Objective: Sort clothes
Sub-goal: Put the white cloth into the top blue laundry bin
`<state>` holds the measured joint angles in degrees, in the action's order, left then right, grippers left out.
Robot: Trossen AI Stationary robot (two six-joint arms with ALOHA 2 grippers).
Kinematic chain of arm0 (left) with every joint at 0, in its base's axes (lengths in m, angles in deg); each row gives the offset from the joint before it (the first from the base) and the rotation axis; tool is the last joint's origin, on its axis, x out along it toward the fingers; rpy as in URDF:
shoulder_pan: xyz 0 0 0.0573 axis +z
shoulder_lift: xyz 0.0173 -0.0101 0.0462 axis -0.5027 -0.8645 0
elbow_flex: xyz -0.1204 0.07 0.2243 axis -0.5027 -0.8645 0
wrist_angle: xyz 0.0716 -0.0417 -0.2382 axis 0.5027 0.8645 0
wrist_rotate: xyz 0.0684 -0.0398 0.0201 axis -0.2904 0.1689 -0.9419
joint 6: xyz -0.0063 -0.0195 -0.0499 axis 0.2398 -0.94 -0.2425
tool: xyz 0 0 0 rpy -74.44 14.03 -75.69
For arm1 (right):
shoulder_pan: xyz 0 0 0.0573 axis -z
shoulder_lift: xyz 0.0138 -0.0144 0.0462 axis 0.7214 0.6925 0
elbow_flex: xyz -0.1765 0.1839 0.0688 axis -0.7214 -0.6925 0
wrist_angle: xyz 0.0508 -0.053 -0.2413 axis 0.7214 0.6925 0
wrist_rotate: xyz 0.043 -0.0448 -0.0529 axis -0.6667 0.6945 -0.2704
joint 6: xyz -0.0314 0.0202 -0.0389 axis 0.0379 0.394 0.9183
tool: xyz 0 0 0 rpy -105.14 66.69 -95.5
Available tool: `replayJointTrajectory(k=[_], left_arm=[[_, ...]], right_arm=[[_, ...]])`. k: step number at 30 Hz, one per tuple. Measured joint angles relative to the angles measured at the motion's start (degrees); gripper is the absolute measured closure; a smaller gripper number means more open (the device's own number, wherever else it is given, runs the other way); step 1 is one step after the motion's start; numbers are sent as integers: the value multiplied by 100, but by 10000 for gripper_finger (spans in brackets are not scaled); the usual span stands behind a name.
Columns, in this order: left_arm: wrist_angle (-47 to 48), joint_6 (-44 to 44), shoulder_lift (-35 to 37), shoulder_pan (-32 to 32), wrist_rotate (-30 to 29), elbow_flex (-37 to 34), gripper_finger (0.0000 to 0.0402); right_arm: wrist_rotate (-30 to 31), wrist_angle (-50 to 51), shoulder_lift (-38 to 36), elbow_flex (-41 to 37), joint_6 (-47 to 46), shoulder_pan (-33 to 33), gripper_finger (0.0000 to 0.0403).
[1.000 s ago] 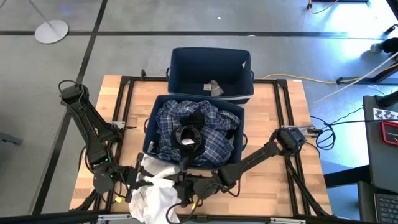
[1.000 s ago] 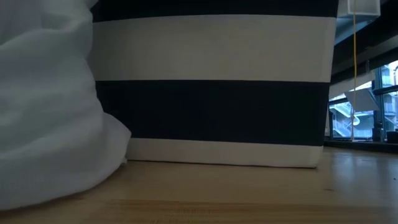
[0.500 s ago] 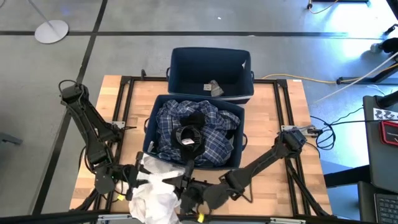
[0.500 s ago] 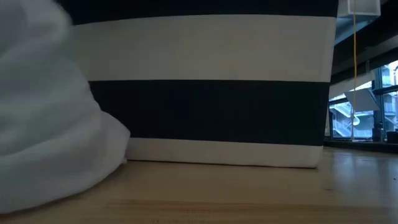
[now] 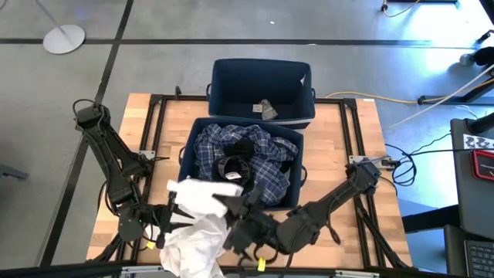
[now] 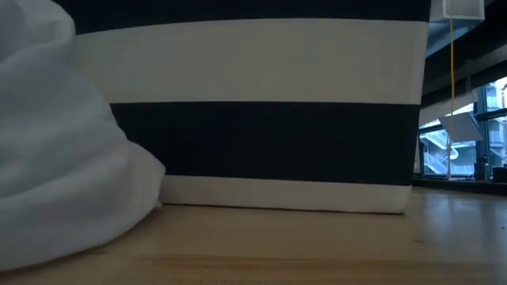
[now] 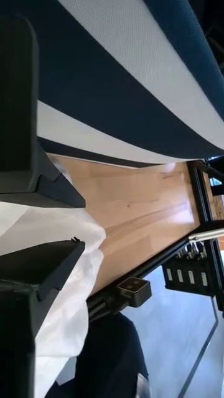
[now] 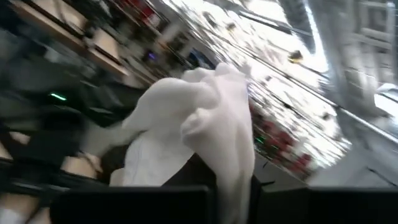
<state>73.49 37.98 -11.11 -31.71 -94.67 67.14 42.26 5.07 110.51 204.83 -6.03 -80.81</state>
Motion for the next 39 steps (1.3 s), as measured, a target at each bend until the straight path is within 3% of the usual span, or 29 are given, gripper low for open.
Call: replayJointTrajectory(k=[5, 11, 21, 25, 32, 35, 39], left_arm=[[-2, 0, 0, 0, -11, 0, 315], [-7, 1, 0, 2, -13, 0, 315], [-7, -17, 0, 0, -13, 0, 315], [-2, -17, 0, 0, -13, 2, 315], [7, -18, 0, 0, -15, 4, 315], [9, -10, 0, 0, -14, 5, 315], [63, 45, 0, 11, -15, 7, 315]], right_arm=[[674, -133, -151, 133, 753, 213, 379], [1418, 144, -485, 131, 825, 687, 376], [1692, 674, -654, 124, 497, 1829, 375], [1377, 2003, -835, 124, -933, 2332, 375], [-308, 5465, -1240, 124, -4783, 3390, 380], [-342, 6585, -1283, 124, -5800, 3762, 384], [-139, 7395, -1296, 124, -6493, 3983, 374]])
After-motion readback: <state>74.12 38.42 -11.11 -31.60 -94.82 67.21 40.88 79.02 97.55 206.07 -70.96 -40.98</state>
